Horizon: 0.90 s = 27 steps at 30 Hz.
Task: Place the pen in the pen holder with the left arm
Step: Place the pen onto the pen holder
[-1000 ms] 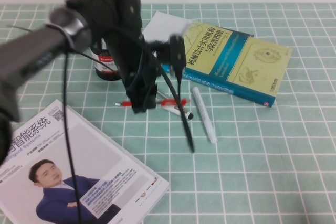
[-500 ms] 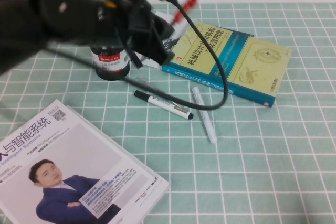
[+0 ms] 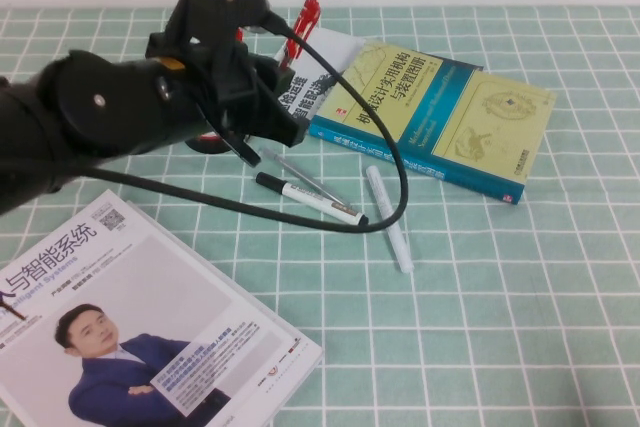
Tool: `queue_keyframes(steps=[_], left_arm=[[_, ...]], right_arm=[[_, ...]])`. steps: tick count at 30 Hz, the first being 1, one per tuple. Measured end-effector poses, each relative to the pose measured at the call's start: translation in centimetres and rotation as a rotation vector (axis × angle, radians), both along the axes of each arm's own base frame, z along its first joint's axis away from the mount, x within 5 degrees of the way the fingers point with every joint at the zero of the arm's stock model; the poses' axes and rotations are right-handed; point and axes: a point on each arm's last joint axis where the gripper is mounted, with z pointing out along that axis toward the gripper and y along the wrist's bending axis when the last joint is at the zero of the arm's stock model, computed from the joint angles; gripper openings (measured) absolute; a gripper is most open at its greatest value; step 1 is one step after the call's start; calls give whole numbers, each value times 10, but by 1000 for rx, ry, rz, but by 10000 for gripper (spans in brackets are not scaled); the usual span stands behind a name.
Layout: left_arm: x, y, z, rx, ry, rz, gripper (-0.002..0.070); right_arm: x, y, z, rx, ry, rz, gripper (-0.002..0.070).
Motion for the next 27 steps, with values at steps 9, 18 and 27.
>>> queue_keyframes(steps=[9,18,27], left_arm=[[9,20,-17,-162,-108,163,69],[45,43,-30,-359,-205,213,69],[101,46,-33,-369,-252,258,69]], right_arm=[[0,0,0,0,0,0,-20],[0,0,0,0,0,0,-20],[0,0,0,0,0,0,-20]])
